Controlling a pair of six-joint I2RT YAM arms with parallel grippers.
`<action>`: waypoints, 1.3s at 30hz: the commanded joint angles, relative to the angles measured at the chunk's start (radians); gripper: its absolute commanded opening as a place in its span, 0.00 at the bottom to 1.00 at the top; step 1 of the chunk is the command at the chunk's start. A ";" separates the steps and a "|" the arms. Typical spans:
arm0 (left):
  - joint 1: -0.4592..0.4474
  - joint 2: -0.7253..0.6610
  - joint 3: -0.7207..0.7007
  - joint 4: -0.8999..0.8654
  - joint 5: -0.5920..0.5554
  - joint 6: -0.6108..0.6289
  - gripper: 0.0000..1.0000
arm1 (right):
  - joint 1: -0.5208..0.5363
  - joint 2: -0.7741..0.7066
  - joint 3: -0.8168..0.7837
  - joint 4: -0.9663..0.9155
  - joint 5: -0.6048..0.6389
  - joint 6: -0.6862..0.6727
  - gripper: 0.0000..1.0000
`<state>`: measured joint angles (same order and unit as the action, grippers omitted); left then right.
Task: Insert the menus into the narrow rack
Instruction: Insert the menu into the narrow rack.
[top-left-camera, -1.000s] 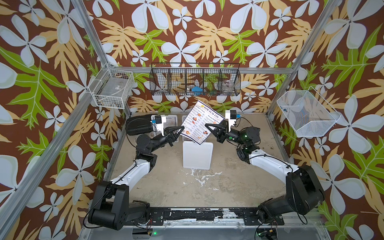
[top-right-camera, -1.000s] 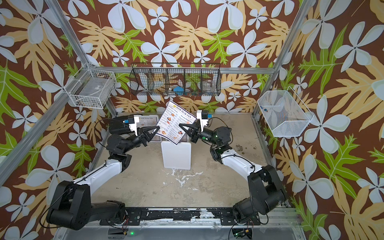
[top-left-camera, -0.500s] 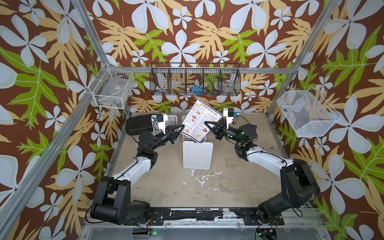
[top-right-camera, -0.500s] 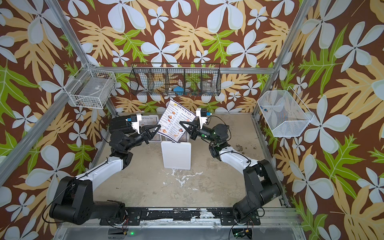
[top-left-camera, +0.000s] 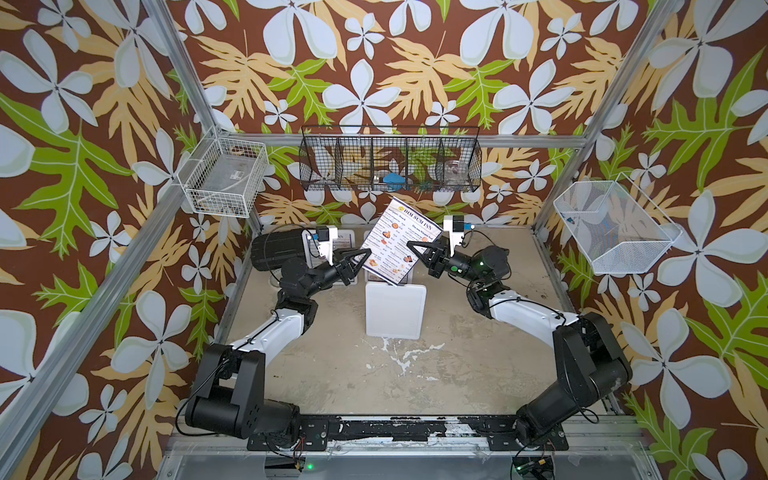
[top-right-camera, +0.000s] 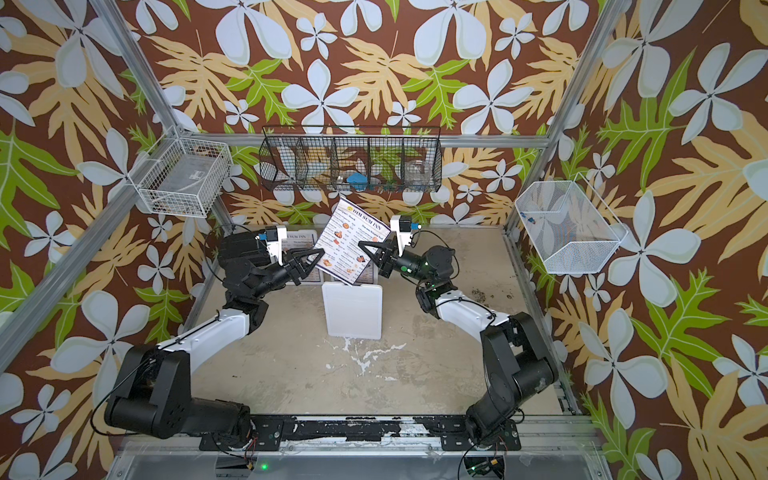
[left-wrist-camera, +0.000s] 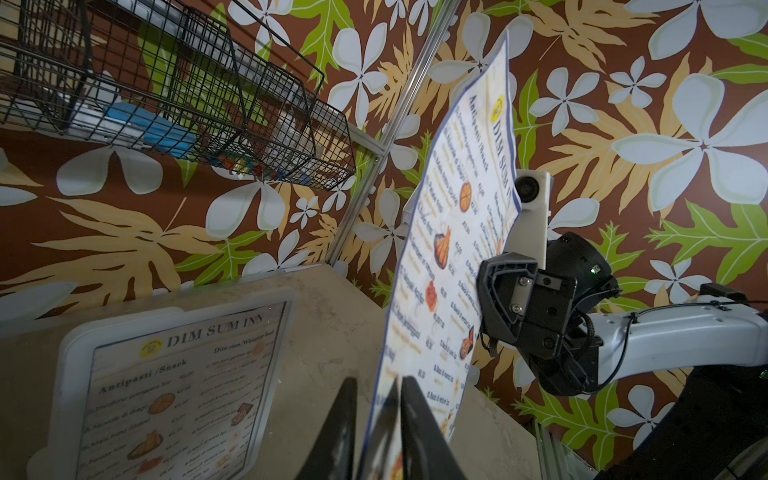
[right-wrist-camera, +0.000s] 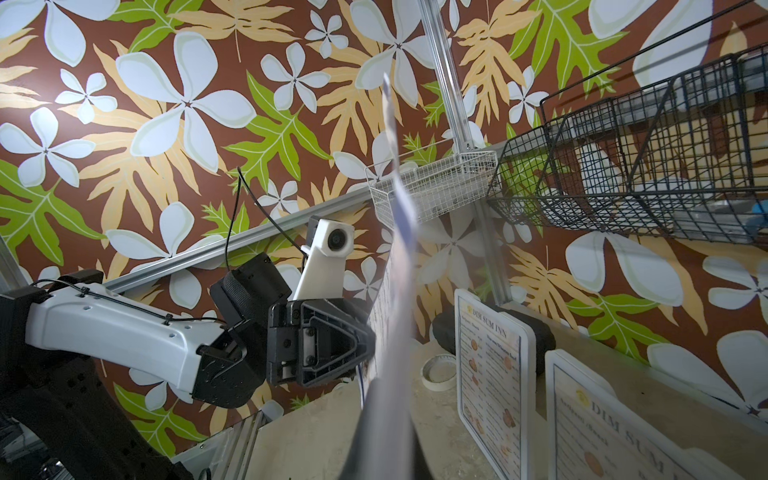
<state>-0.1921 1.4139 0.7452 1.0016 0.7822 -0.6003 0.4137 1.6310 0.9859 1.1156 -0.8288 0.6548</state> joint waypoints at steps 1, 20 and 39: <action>0.000 -0.001 0.006 0.019 -0.002 0.007 0.22 | -0.001 0.009 0.012 0.041 0.003 0.013 0.00; 0.000 0.020 0.016 0.023 -0.001 0.002 0.20 | -0.005 0.043 0.030 0.047 -0.002 0.037 0.00; 0.000 0.017 0.005 0.036 0.004 -0.003 0.19 | -0.005 0.008 -0.021 0.051 0.008 0.066 0.00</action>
<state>-0.1921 1.4319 0.7506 1.0042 0.7795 -0.6014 0.4091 1.6386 0.9638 1.1358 -0.8257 0.7078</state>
